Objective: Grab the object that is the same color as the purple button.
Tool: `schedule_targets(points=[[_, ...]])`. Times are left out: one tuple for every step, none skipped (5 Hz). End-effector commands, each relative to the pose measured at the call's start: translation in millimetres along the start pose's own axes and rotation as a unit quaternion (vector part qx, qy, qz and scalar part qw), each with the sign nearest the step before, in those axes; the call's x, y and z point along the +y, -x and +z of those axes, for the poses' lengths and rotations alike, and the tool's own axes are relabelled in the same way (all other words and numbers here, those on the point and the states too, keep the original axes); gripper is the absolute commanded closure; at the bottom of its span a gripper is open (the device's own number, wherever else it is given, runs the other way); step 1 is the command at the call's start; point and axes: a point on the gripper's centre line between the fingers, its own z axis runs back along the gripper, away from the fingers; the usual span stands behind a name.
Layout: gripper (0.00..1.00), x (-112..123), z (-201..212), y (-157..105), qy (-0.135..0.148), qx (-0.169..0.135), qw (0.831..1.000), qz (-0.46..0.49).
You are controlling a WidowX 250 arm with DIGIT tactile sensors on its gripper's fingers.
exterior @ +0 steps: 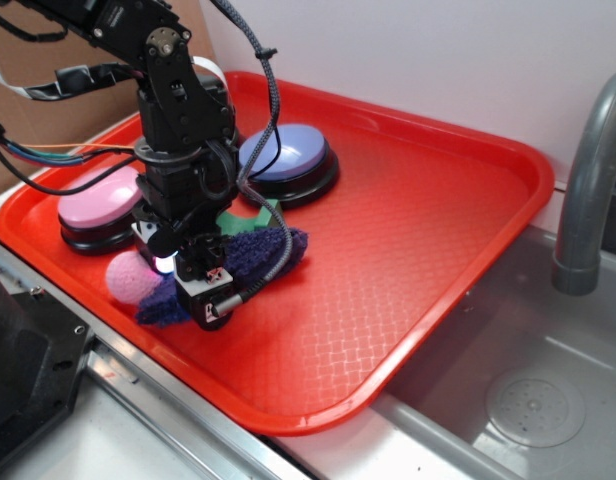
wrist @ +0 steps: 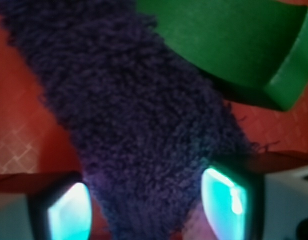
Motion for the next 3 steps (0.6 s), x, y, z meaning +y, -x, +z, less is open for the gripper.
schedule_targets(points=[[1.0,6.0,-3.2,1.0,-0.01,0.006,1.0,0.026],[1.0,8.1,1.1,0.9,-0.015,0.004,0.999,0.037],[1.0,13.4,24.2,1.3,-0.019,-0.012,0.998,0.056]])
